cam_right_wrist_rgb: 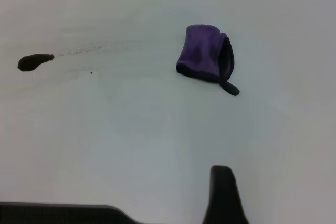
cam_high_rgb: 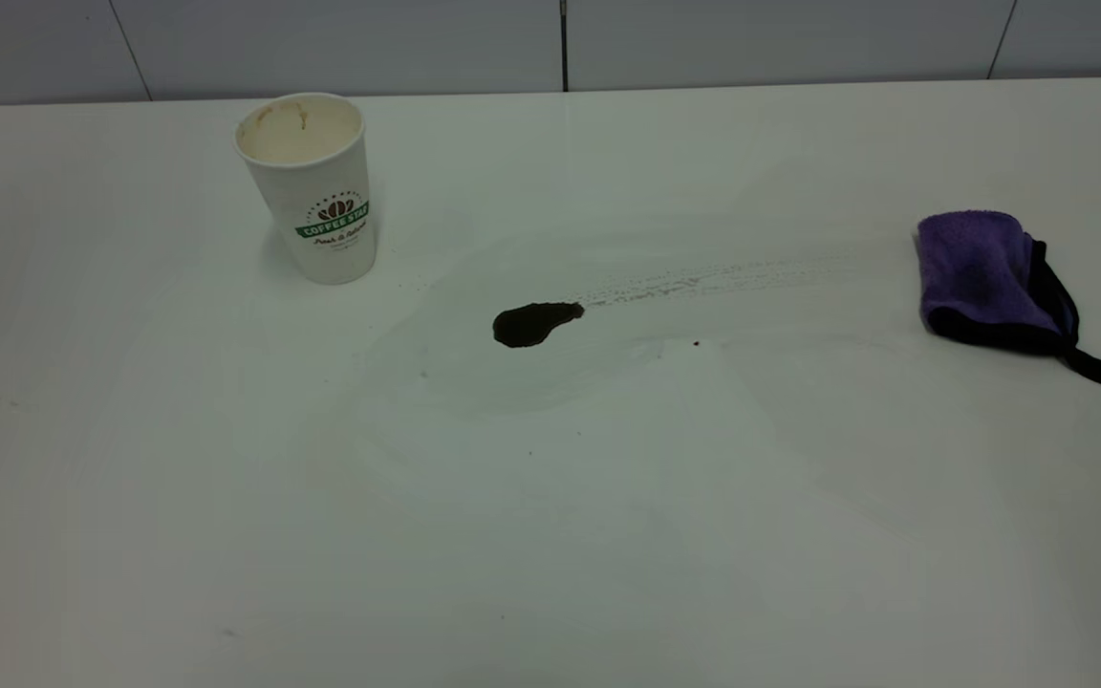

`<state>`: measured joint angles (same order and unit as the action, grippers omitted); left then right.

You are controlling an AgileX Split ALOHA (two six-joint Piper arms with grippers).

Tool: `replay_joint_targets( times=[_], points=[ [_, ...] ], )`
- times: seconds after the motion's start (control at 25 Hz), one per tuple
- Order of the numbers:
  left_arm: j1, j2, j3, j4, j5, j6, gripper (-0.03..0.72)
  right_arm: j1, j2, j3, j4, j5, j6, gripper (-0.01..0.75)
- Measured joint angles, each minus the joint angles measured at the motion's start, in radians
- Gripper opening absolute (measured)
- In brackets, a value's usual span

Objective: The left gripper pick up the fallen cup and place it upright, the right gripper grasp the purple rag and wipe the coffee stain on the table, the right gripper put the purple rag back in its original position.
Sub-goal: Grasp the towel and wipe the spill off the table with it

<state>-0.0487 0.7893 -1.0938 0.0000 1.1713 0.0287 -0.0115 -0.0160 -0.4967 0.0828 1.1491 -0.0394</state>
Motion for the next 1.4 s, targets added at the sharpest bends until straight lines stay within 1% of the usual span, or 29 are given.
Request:
replay_joint_targets(
  times=[0.12,0.28,0.52,0.64,0.8,1.0,1.16,1.4],
  points=[
    [0.000,-0.124,0.049,-0.016,0.000,0.000,0.539,0.000,0.000,0.000,0.000,0.000,0.000,0.565],
    [0.000,-0.302,0.166,-0.050,0.000,0.000,0.539,0.000,0.000,0.000,0.000,0.000,0.000,0.565],
    [0.000,-0.557,0.351,-0.048,0.000,0.000,0.539,0.000,0.000,0.000,0.000,0.000,0.000,0.565],
    [0.001,-0.659,0.423,-0.041,-0.004,0.000,0.539,0.000,0.000,0.000,0.000,0.000,0.000,0.565],
    [0.021,-0.765,0.494,-0.033,-0.005,0.000,0.539,0.000,0.000,0.000,0.000,0.000,0.000,0.565],
    [0.026,-0.809,0.553,-0.028,-0.007,0.000,0.539,0.000,0.000,0.000,0.000,0.000,0.000,0.565],
    [0.028,-0.810,0.597,-0.018,-0.037,0.001,0.539,0.000,0.000,0.000,0.000,0.000,0.000,0.565],
    [0.028,-0.810,0.604,-0.009,-0.046,0.001,0.539,0.000,0.000,0.000,0.000,0.000,0.000,0.565]
  ],
)
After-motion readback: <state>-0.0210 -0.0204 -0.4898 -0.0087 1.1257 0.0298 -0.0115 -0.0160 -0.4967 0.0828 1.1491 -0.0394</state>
